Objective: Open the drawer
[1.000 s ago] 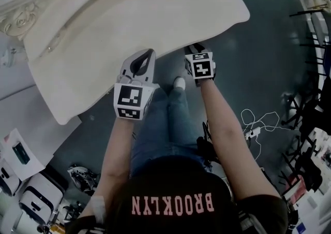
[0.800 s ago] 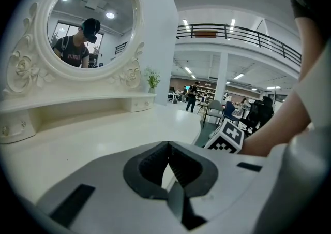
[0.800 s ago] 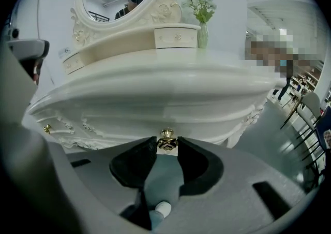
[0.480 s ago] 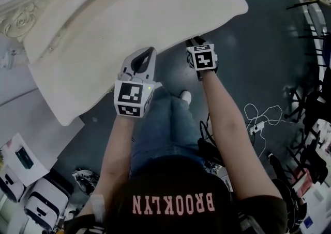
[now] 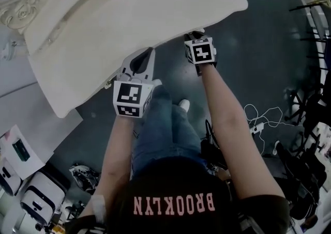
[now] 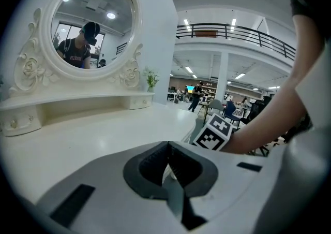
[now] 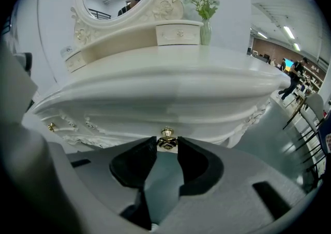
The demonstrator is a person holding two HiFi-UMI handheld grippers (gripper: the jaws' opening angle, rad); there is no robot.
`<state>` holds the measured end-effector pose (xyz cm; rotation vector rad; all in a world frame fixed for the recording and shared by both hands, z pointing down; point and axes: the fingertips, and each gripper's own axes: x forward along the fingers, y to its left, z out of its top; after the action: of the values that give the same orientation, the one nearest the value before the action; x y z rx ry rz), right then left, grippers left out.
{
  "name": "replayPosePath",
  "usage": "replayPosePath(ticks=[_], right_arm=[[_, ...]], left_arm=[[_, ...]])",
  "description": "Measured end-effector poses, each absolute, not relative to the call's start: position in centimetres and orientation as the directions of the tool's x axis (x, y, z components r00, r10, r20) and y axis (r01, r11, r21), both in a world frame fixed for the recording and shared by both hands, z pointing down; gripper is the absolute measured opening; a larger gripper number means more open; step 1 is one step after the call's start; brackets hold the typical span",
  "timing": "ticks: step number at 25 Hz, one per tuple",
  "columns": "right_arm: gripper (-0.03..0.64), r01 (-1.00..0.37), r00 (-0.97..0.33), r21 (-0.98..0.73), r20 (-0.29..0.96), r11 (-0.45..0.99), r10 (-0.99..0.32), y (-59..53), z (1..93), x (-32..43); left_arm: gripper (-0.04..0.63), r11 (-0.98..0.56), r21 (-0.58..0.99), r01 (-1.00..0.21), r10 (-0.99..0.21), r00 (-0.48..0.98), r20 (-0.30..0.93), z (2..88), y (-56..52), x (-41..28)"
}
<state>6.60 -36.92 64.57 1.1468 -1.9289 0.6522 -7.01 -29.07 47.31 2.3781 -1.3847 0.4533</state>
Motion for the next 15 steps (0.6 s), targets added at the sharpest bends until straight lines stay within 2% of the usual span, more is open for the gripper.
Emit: replayPosePath(ticks=[15], right_arm=[[0.11,-0.858,-0.33,-0.05,0.817,0.511,-0.473,-33.7,64.6,8.6]], left_arm=[[0.005,-0.429,0.126,-0.894,-0.77,0.435,0.466,48.5,-25.7,-4.3]])
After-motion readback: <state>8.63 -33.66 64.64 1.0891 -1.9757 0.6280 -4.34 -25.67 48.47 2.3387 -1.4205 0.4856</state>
